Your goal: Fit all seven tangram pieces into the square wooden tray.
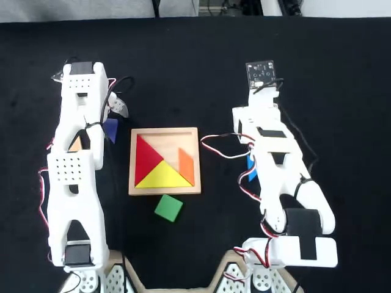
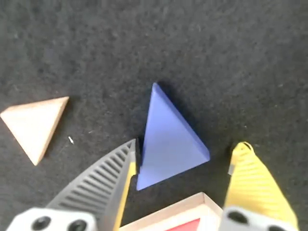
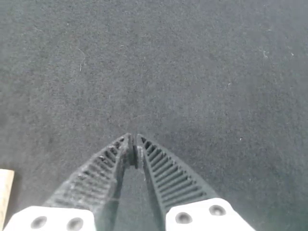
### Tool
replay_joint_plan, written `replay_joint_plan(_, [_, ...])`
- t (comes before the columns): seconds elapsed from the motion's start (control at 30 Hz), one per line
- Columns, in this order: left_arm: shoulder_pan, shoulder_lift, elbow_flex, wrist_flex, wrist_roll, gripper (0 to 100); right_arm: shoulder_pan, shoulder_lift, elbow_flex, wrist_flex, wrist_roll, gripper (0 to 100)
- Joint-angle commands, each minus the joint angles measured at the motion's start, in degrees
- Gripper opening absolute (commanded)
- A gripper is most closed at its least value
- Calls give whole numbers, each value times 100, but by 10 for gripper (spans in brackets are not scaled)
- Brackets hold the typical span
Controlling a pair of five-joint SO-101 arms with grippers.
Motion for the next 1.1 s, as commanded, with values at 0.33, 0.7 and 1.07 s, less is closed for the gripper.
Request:
replay_joint_plan(0.33, [-286, -18, -268, -26, -18, 310, -88, -224, -101, -105, -9, 12])
replay_joint_plan(0.7, [-312, -18, -312, 132, -9, 297, -88, -224, -101, -105, -9, 12])
replay_joint_plan(1.07, [-356, -18, -295, 88, -44, 116, -88, -224, -101, -105, -9, 12])
